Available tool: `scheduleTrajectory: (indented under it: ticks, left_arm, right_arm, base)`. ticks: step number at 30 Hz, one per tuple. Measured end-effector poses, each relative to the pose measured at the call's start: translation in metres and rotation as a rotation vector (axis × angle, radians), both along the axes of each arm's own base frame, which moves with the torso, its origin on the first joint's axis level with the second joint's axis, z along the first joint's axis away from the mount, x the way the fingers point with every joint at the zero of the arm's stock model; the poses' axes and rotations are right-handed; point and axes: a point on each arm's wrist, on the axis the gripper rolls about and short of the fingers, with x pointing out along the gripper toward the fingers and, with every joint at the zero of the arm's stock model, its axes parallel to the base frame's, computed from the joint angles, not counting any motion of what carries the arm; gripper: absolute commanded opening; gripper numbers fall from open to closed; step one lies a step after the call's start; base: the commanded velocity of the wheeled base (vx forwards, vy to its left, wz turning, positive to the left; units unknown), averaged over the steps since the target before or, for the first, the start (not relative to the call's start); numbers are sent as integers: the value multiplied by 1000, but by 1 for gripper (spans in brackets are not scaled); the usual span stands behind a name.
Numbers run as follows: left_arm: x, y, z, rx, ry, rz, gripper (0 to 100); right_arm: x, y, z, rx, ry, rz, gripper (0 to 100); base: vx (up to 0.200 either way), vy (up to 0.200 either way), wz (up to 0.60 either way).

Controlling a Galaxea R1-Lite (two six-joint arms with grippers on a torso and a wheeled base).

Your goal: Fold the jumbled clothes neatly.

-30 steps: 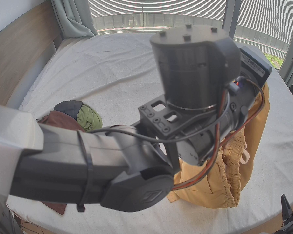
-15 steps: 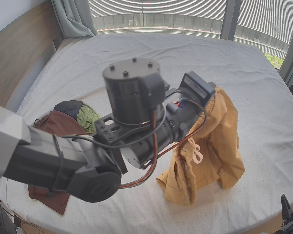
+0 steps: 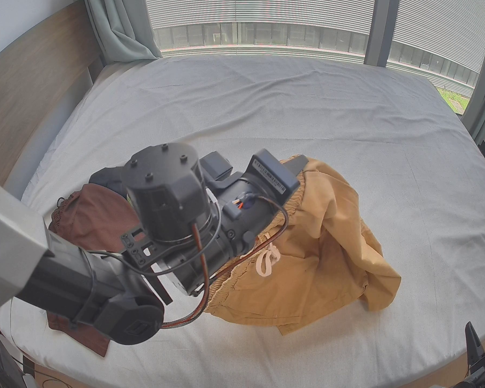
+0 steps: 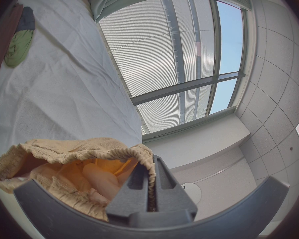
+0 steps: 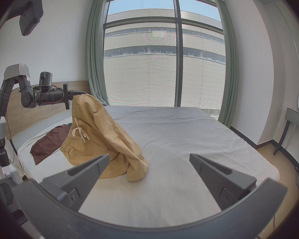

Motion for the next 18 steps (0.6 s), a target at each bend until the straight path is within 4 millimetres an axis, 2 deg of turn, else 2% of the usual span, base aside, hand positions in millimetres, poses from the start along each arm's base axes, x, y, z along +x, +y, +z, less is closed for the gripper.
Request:
scheduleTrajectory:
  ticks: [12, 18]
  left_arm:
    - [0, 26, -23, 4, -45, 53, 0]
    - [1, 45, -35, 18, -88, 100, 0]
  right_arm:
    - [0, 0, 0, -1, 0, 2, 100]
    - [0, 0, 0, -2, 0, 1, 100]
  base:
    - [0, 0, 0]
    - [0, 0, 0]
